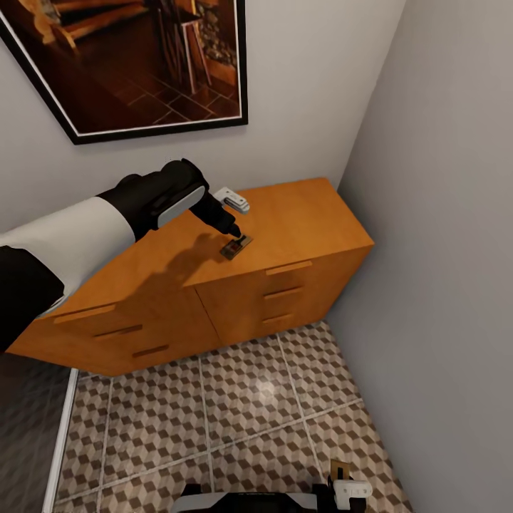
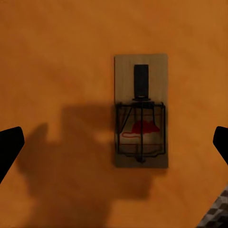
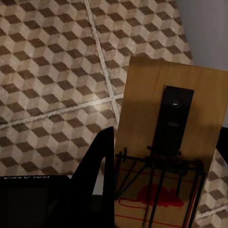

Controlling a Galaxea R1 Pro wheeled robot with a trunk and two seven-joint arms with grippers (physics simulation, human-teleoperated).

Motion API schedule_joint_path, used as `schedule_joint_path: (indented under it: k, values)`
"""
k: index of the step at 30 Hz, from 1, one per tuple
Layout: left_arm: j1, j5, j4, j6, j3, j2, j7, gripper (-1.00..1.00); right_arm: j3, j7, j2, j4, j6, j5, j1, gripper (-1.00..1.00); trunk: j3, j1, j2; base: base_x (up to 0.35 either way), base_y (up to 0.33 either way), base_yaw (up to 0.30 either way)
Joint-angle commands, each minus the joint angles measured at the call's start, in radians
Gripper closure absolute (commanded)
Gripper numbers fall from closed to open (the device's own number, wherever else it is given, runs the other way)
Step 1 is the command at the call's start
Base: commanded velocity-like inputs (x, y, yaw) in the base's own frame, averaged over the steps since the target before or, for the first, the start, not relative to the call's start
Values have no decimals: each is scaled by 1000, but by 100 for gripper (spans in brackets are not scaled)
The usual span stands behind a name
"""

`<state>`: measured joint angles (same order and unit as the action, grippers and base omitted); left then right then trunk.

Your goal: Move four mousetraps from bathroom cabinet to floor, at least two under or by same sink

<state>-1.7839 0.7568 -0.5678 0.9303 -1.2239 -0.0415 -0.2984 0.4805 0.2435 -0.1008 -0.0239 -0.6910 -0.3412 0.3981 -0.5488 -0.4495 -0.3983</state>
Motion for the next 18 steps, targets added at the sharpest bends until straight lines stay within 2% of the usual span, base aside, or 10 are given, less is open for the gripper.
schedule_joint_path:
  k: [1, 10, 18]
  values:
    - [-2, -7, -1, 0, -5, -1, -8, -100, 9, 4, 0, 1, -2, -5, 1, 100, -3, 0, -2, 0, 0, 0]
    - [3, -6, -7, 1, -5, 6, -8, -100, 9, 4, 0, 1, -2, -5, 1, 100, -12, 0, -2, 0, 0, 0]
    - [46, -5, -16, 0, -5, 18, -8, -100, 9, 4, 0, 1, -2, -5, 1, 100, -12, 0, -2, 0, 0, 0]
